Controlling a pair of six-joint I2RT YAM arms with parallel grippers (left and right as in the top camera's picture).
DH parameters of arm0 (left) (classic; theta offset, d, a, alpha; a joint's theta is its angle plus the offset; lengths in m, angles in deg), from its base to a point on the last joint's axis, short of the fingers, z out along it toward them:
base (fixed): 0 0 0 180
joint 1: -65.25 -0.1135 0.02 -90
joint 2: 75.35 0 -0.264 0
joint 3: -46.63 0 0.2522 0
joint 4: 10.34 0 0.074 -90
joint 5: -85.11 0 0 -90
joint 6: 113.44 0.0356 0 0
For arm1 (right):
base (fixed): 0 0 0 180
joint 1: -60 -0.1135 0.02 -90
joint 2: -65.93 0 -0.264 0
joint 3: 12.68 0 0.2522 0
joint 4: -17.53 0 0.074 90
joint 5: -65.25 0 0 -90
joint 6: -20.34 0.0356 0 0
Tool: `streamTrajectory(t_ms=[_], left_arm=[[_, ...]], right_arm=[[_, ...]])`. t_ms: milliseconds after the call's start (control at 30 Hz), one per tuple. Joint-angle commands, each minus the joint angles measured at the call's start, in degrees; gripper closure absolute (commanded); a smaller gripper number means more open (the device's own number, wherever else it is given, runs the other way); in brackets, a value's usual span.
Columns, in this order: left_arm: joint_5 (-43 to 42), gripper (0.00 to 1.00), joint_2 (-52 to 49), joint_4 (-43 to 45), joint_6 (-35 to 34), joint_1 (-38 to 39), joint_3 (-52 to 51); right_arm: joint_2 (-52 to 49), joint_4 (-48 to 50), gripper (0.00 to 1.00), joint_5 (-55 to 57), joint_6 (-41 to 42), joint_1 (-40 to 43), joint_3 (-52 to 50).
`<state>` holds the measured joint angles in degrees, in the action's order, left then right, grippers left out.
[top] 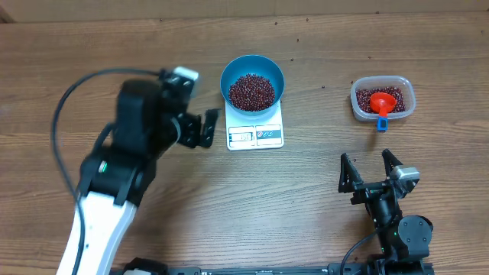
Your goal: Scoop item into bowl and weigh 150g on scale
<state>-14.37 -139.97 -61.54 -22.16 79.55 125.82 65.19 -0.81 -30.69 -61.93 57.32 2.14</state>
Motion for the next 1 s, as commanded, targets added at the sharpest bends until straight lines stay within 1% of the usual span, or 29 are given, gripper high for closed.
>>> streamTrajectory(t_ms=[0, 133, 300, 467, 633, 767, 967], left_arm=[[-3.72, 0.0, 8.92, 4.85, -1.31, -3.41, -8.5], [-5.16, 0.01, 18.23, 10.56, -1.29, -7.39, -18.4], [-5.57, 0.0, 30.23, 15.26, -1.31, -11.52, -29.86], [-5.35, 0.0, 40.5, 21.0, -1.29, -13.66, -39.69], [-4.79, 0.0, 47.76, 26.62, -1.27, -14.4, -47.32], [-1.44, 0.0, 51.23, 28.98, -1.29, -14.38, -51.23], [6.91, 0.0, 55.69, 29.7, -1.31, -14.38, -54.95]], right_arm=[[0.57, 0.22, 0.0, 0.52, 0.33, -0.31, -0.61], [0.57, 0.22, 0.0, 0.52, 0.33, -0.31, -0.61], [0.57, 0.22, 0.0, 0.52, 0.33, -0.31, -0.61], [0.57, 0.22, 0.0, 0.55, 0.33, -0.31, -0.61], [0.57, 0.22, 0.0, 0.52, 0.33, -0.31, -0.61], [0.57, 0.22, 0.0, 0.55, 0.33, -0.31, -0.61], [0.57, 0.22, 0.0, 0.55, 0.33, -0.31, -0.61]])
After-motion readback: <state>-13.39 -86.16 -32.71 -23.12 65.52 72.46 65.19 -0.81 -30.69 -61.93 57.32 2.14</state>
